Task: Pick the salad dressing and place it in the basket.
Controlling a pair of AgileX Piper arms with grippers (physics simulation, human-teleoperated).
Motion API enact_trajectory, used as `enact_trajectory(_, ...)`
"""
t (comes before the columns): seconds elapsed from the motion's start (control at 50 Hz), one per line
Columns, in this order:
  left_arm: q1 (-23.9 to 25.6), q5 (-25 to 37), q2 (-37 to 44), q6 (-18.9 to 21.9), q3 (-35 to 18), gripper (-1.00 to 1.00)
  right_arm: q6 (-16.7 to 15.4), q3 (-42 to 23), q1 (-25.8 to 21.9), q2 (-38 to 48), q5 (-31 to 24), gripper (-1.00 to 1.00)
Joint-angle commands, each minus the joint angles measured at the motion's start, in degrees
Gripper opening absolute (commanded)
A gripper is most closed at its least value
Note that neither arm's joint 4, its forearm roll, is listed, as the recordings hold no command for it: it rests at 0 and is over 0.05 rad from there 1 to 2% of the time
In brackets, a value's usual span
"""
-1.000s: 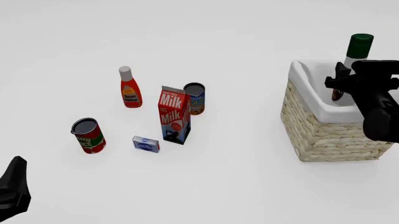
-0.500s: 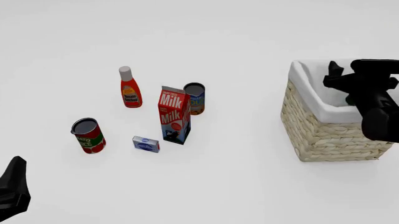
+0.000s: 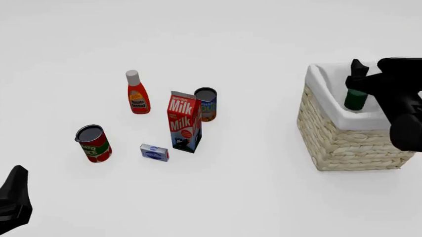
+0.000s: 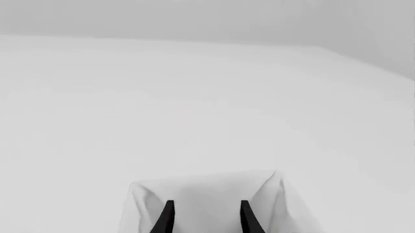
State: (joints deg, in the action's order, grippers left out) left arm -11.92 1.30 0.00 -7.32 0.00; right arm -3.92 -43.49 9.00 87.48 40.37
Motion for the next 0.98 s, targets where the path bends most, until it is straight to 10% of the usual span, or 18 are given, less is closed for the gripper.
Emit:
enact_trajectory(0.02,0.3,0.2,0.0,0.0,0.0,1.0,-0.3,3.2,-0.8,-8.6,-3.1,1.0)
enact_trajectory(0.98,0.9,-0.7,0.0,0.0,0.0,1.0,0.4,22.1,-0.4,-38.4,-12.2,1.0)
